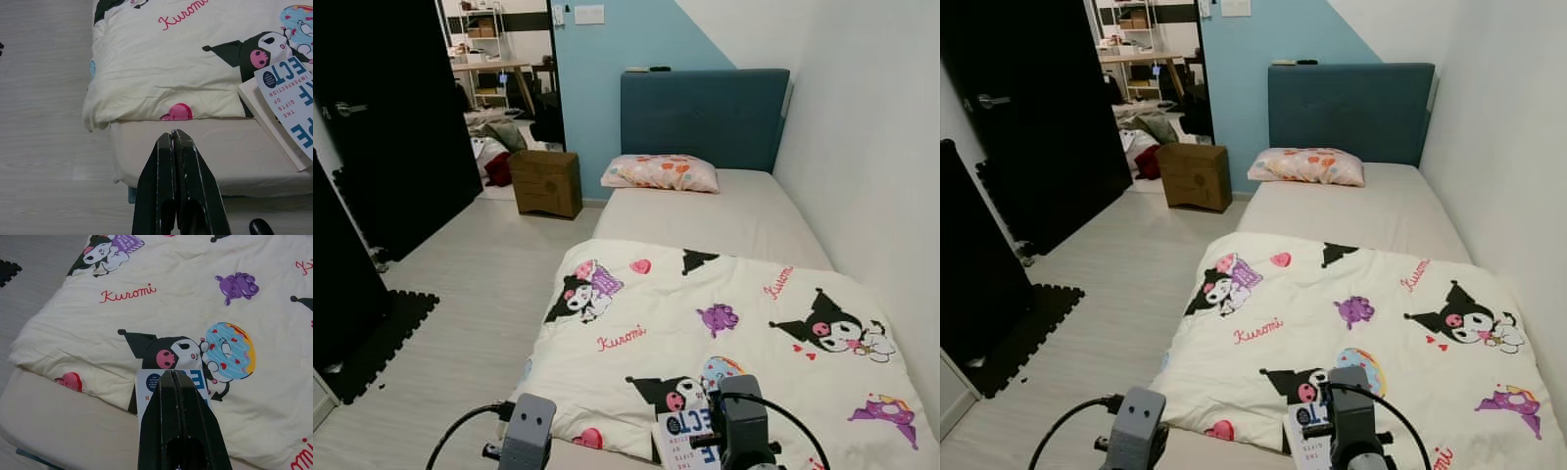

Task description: Clean up the room

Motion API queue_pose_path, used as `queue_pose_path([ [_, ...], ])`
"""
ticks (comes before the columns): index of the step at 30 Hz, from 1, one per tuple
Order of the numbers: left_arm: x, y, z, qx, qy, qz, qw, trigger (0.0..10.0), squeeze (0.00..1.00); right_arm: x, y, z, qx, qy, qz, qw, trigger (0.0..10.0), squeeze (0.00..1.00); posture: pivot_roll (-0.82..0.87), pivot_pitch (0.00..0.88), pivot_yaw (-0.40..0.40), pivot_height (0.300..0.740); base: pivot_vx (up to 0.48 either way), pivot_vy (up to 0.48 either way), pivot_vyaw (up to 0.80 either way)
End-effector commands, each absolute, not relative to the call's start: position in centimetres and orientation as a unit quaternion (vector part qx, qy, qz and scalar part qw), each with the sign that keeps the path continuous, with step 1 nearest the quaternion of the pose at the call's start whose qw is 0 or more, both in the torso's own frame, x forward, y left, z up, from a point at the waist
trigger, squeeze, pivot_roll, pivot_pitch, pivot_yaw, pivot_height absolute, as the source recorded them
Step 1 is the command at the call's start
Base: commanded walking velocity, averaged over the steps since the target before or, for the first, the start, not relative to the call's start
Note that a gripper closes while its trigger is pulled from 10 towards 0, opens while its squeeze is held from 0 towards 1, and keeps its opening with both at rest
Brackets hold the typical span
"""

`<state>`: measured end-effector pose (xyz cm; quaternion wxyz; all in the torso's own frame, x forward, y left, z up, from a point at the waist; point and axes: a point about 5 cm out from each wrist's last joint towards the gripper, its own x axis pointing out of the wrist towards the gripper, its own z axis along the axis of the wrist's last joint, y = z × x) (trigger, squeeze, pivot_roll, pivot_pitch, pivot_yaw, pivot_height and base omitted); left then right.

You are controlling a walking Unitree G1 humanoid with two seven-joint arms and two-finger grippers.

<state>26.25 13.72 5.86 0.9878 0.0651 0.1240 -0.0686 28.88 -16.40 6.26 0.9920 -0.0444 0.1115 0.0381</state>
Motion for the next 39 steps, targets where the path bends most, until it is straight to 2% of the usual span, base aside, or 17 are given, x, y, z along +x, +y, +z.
queue_pose_path([
  [1,25.92,14.05,5.27,0.079,0.137,-0.066,0.985,10.0,0.00,28.67,-16.36,5.66,-0.041,0.125,0.040,0.991,10.0,0.00,-0.09,0.128,0.041,0.740,0.000,-0.480,0.00],
  [23,25.48,14.14,5.19,0.069,0.136,-0.068,0.986,10.0,0.00,28.78,-16.26,5.43,-0.047,0.133,0.049,0.989,10.0,0.00,-0.09,0.126,0.024,0.740,0.000,-0.022,0.00],
  [31,25.57,14.40,5.37,0.070,0.133,-0.063,0.987,10.0,0.00,28.79,-16.08,5.53,-0.038,0.128,0.050,0.990,10.0,0.00,-0.08,0.126,0.024,0.696,0.000,0.000,0.00],
  [39,25.62,14.39,5.40,0.073,0.132,-0.067,0.986,10.0,0.00,28.71,-15.97,5.46,-0.035,0.128,0.053,0.990,10.0,0.00,-0.08,0.127,0.027,0.671,0.000,0.000,0.00],
])
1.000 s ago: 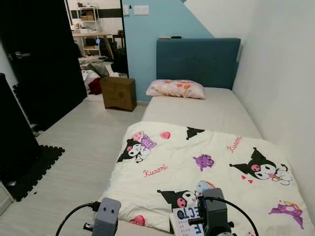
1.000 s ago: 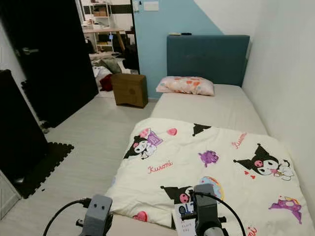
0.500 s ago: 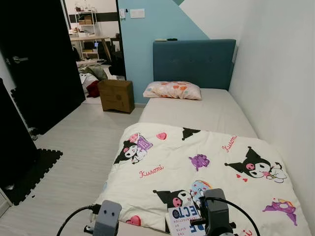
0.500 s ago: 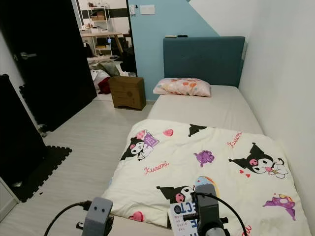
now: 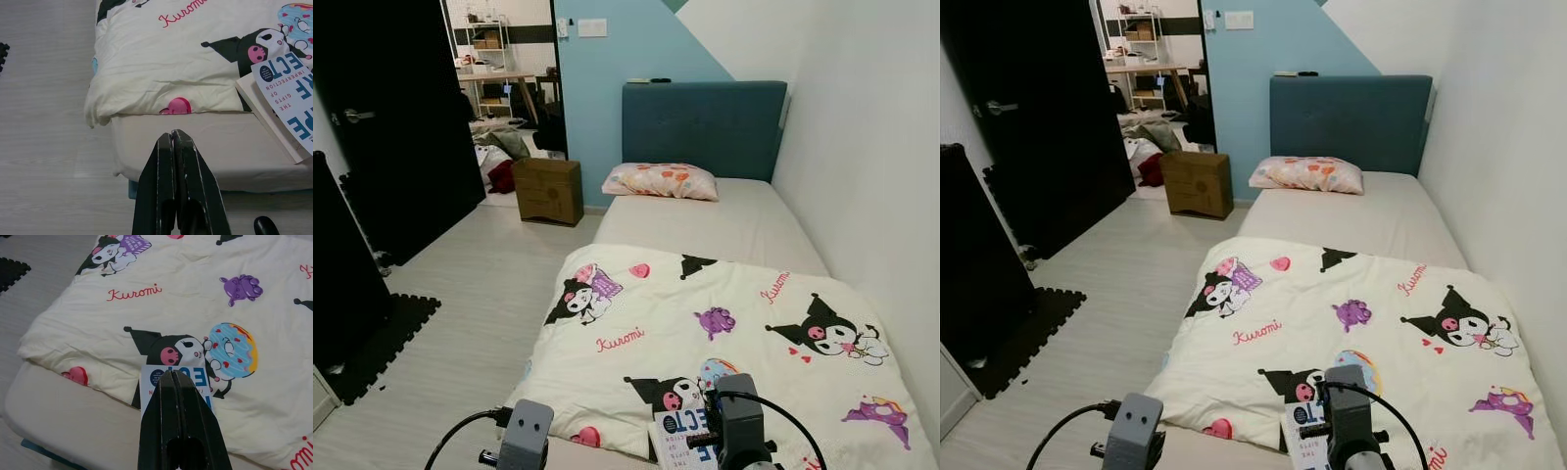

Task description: Clean up the room

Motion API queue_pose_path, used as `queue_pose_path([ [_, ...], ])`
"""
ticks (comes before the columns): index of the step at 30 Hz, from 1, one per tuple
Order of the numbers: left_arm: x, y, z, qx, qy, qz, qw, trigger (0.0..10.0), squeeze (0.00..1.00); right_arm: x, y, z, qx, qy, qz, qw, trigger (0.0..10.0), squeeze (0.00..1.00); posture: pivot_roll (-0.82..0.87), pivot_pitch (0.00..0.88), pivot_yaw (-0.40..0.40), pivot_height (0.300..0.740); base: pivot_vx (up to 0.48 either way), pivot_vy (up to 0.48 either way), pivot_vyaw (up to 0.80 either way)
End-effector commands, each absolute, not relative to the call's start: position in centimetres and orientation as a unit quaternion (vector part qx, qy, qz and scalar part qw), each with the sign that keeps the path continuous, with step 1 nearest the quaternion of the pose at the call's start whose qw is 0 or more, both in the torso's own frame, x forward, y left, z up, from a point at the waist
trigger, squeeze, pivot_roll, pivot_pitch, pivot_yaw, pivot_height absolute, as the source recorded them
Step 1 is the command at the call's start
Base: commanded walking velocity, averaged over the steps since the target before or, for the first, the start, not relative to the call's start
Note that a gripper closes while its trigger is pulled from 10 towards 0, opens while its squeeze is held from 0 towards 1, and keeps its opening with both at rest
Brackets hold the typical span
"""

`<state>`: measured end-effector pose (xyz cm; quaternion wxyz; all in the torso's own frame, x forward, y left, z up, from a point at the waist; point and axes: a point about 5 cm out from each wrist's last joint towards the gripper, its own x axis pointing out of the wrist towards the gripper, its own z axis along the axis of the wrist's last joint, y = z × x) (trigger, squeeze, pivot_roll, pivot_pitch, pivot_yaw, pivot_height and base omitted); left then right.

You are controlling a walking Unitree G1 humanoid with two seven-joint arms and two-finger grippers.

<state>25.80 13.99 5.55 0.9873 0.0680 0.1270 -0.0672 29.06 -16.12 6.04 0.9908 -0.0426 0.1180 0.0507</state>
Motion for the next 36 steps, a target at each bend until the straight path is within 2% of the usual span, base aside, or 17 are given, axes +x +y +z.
queue_pose_path([
  [1,25.65,14.44,5.36,0.074,0.133,-0.068,0.986,10.0,0.00,28.70,-15.95,5.46,-0.035,0.128,0.053,0.990,10.0,0.00,-0.08,0.126,0.028,0.666,0.000,0.000,0.00],
  [7,25.58,14.49,5.40,0.076,0.134,-0.069,0.986,10.0,0.00,28.65,-15.80,5.48,-0.036,0.125,0.055,0.990,10.0,0.00,-0.08,0.128,0.030,0.641,0.000,0.000,0.00],
  [31,25.85,14.56,5.38,0.076,0.136,-0.064,0.986,10.0,0.00,29.26,-15.91,5.86,-0.040,0.123,0.058,0.990,10.0,0.00,-0.08,0.147,0.028,0.641,0.000,0.000,0.00],
  [36,25.88,14.57,5.39,0.076,0.135,-0.060,0.986,10.0,0.00,29.32,-15.91,5.89,-0.036,0.123,0.060,0.990,10.0,0.00,-0.08,0.142,0.024,0.616,0.000,0.000,0.00],
])
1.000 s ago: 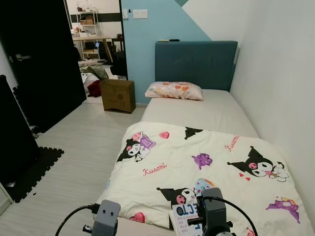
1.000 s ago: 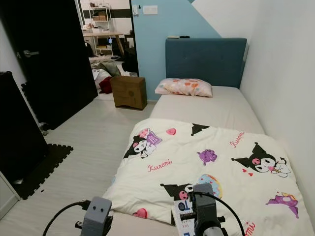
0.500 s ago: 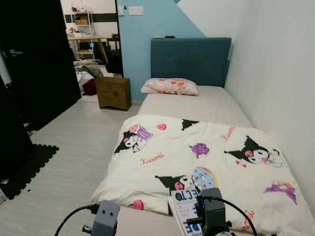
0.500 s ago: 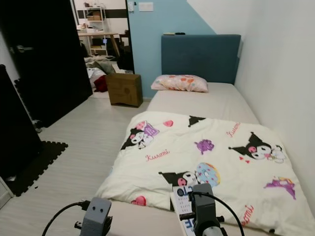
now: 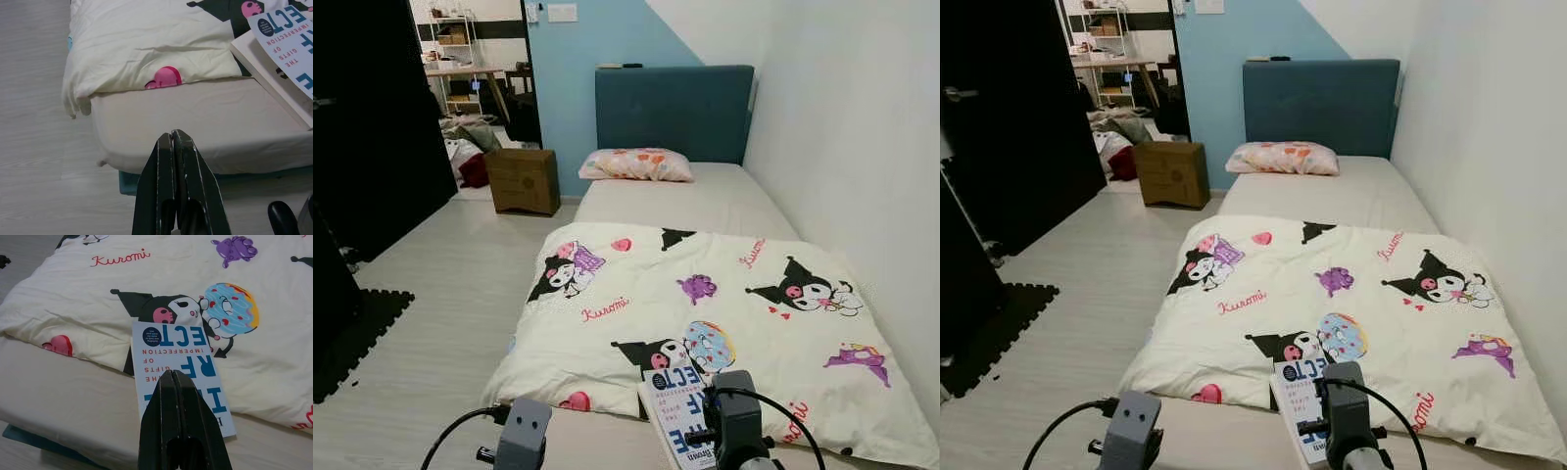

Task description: Clean up the room

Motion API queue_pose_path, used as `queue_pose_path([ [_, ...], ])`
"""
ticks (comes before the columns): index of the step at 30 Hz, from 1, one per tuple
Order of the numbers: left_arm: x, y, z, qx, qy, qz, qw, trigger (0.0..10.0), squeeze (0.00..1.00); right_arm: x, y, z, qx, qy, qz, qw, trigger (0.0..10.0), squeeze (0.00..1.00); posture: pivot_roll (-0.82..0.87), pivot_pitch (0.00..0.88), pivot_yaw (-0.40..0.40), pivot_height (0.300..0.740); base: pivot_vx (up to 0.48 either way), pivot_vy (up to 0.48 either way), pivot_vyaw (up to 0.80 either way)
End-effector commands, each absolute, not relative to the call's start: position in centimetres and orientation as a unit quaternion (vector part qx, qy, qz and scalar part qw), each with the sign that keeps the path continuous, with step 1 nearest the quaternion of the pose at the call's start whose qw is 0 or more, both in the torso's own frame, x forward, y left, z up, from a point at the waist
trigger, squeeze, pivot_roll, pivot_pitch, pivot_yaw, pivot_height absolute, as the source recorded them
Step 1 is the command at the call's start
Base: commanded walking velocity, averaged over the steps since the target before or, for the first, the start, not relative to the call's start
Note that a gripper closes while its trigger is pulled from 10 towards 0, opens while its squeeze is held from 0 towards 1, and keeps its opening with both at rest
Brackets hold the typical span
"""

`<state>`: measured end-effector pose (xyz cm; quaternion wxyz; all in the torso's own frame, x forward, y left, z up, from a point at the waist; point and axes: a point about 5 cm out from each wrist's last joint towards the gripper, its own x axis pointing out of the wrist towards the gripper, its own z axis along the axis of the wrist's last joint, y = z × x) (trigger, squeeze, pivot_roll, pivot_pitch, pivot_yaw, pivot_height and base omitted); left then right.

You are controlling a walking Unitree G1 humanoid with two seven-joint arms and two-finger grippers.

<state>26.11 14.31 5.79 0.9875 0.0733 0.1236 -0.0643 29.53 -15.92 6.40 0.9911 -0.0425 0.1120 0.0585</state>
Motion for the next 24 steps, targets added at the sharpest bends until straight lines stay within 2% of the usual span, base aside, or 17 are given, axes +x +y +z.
queue_pose_path([
  [1,25.89,14.58,5.39,0.075,0.135,-0.059,0.986,10.0,0.00,29.31,-15.90,5.88,-0.037,0.122,0.060,0.990,10.0,0.00,-0.08,0.142,0.025,0.611,0.000,0.000,0.00],
  [18,25.88,14.63,5.48,0.072,0.132,-0.055,0.987,10.0,0.00,29.33,-15.64,5.77,-0.038,0.124,0.065,0.990,10.0,0.00,-0.08,0.130,0.021,0.611,0.000,0.000,0.00],
  [24,25.81,14.44,5.24,0.065,0.136,-0.053,0.987,10.0,0.00,29.40,-15.70,5.90,-0.037,0.120,0.069,0.990,10.0,0.00,-0.09,0.124,0.015,0.592,0.000,0.000,0.00],
])
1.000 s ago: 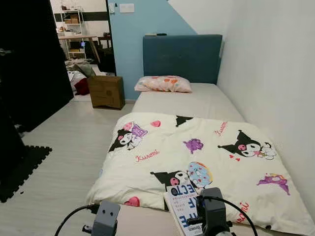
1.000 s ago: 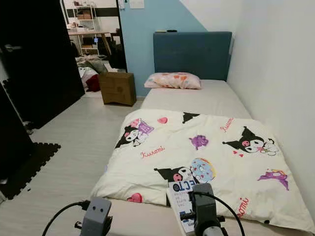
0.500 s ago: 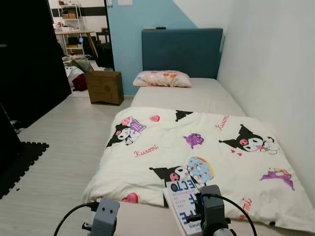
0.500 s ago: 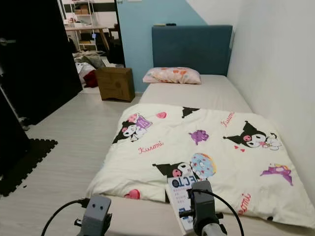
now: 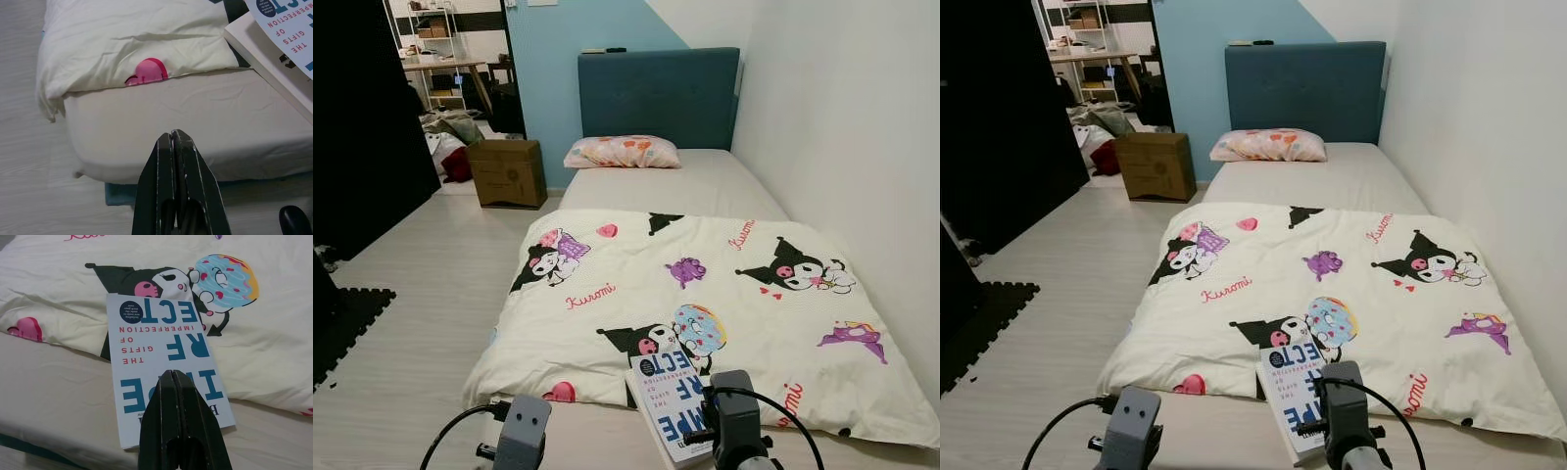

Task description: Clean up the room

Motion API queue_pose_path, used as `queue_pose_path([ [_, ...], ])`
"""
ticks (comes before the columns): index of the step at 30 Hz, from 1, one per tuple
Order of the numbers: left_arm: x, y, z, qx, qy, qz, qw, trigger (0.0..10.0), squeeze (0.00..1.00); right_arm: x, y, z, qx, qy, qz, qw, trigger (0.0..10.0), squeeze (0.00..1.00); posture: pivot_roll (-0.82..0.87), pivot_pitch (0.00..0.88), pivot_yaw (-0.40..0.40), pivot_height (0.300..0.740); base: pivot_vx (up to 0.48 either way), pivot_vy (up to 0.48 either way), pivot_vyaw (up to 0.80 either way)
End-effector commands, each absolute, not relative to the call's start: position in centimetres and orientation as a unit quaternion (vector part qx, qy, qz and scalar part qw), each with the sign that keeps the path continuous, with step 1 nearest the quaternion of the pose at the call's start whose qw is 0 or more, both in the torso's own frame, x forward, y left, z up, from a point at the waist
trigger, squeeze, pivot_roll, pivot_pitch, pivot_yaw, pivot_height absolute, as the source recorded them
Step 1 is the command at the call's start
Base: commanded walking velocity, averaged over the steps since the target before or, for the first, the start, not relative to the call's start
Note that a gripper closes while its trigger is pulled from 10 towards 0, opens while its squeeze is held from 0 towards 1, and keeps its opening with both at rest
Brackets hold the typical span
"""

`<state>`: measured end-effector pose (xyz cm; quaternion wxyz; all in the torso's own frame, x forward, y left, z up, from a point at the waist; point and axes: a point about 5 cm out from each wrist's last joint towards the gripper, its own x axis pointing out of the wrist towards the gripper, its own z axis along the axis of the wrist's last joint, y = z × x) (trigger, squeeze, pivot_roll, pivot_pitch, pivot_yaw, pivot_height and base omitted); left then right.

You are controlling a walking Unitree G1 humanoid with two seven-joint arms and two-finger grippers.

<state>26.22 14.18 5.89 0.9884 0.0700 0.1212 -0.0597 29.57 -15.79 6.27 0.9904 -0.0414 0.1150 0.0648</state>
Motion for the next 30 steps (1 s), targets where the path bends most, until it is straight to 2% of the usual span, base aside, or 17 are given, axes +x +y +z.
queue_pose_path([
  [1,25.8,14.4,5.2,0.065,0.136,-0.053,0.987,10.0,0.00,29.4,-15.7,5.9,-0.037,0.120,0.069,0.990,10.0,0.00,-0.09,0.124,0.015,0.592,0.000,0.000,0.00],
  [30,25.5,14.2,5.3,0.058,0.126,-0.058,0.989,10.0,0.00,30.3,-14.5,6.0,-0.044,0.132,0.108,0.984,10.0,0.00,-0.09,0.131,0.007,0.577,0.000,0.000,0.00],
])
